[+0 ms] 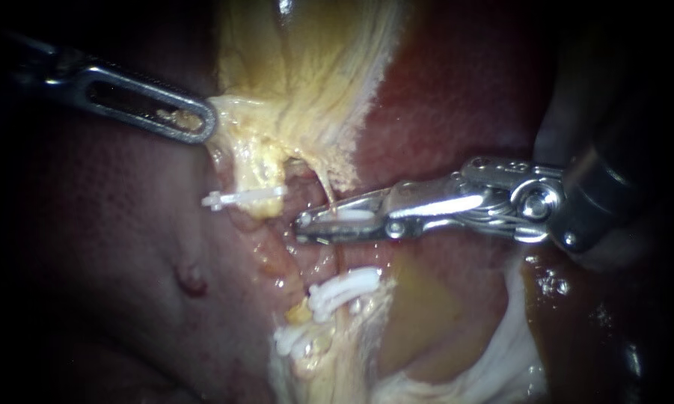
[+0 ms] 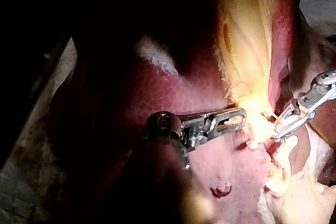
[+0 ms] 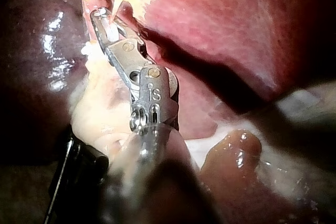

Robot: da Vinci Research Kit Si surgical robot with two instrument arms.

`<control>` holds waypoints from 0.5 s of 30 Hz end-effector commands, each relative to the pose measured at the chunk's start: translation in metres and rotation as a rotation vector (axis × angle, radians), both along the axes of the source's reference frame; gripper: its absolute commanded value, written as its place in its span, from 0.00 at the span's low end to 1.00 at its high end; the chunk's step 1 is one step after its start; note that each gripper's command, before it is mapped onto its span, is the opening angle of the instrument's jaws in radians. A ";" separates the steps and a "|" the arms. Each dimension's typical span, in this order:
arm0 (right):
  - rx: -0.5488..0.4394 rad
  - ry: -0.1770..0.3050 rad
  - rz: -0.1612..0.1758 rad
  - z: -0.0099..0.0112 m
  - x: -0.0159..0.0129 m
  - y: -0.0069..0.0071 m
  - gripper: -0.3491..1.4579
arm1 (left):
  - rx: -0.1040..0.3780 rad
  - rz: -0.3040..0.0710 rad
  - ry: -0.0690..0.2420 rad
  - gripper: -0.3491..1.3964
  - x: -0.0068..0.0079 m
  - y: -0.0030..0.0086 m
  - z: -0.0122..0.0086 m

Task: Going back third clip right tube

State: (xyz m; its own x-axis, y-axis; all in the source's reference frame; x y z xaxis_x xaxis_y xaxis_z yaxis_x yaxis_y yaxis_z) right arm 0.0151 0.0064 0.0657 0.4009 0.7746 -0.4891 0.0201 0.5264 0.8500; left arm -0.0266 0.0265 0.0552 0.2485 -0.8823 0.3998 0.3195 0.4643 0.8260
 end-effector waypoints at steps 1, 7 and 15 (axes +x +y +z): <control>0.000 0.000 0.000 0.0000 0.0000 0.0000 0.00 | 0.000 -0.001 0.001 0.00 0.0000 0.0000 0.0000; 0.000 0.000 0.000 0.0000 0.0000 0.0000 0.00 | 0.000 -0.001 0.001 0.00 0.0000 0.0000 0.0000; 0.000 0.000 0.000 0.0000 0.0000 0.0000 0.00 | 0.000 -0.001 0.001 0.00 0.0000 0.0000 0.0000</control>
